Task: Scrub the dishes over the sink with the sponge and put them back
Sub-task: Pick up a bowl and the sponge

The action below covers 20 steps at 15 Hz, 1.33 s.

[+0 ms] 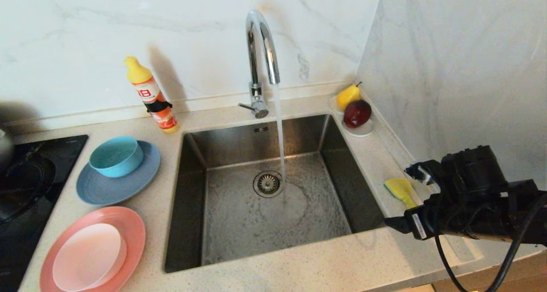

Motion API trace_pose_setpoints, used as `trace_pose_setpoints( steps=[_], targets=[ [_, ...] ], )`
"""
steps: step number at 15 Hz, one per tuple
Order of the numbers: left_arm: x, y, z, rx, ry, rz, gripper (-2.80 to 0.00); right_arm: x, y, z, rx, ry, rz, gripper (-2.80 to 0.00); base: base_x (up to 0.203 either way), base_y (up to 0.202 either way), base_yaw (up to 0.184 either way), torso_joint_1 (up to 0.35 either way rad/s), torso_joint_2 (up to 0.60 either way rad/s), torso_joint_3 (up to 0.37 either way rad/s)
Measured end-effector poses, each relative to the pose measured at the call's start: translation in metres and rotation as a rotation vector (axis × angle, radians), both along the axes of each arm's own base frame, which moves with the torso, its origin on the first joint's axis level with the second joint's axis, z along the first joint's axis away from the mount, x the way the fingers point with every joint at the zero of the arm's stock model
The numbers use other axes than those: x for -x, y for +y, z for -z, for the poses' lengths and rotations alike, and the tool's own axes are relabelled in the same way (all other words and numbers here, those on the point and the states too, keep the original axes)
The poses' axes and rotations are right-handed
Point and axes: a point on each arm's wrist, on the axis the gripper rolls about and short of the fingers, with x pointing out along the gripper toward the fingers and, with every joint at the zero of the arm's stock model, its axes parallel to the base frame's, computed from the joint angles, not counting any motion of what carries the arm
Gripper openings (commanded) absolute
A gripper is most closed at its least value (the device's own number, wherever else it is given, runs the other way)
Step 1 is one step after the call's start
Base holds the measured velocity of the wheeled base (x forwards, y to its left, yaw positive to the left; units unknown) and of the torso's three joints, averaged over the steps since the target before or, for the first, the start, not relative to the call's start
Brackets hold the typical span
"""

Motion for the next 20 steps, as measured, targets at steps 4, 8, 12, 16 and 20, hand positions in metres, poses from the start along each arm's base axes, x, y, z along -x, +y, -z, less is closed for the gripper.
trace_pose_setpoints(
  steps=[4, 8, 12, 16, 20],
  targets=[
    [0.000, 0.000, 0.000, 0.000, 0.000, 0.000, -2.80, -0.007, 0.002, 0.001, 0.022, -0.004, -0.004, 0.00, 0.000, 0.000, 0.000, 0.000, 0.00, 0.000],
    [0.000, 0.000, 0.000, 0.000, 0.000, 0.000, -2.80, -0.016, 0.003, 0.003, 0.057, -0.023, -0.011, 0.00, 0.000, 0.000, 0.000, 0.000, 0.00, 0.000],
    [0.000, 0.000, 0.000, 0.000, 0.000, 0.000, -2.80, -0.026, 0.000, 0.008, 0.087, -0.042, -0.009, 0.00, 0.000, 0.000, 0.000, 0.000, 0.00, 0.000],
    [0.000, 0.000, 0.000, 0.000, 0.000, 0.000, -2.80, -0.030, -0.004, 0.009, 0.098, -0.039, -0.005, 0.00, 0.000, 0.000, 0.000, 0.000, 0.00, 0.000],
    [0.000, 0.000, 0.000, 0.000, 0.000, 0.000, -2.80, -0.032, -0.003, 0.010, 0.088, -0.029, -0.003, 0.00, 0.000, 0.000, 0.000, 0.000, 0.00, 0.000]
  ],
)
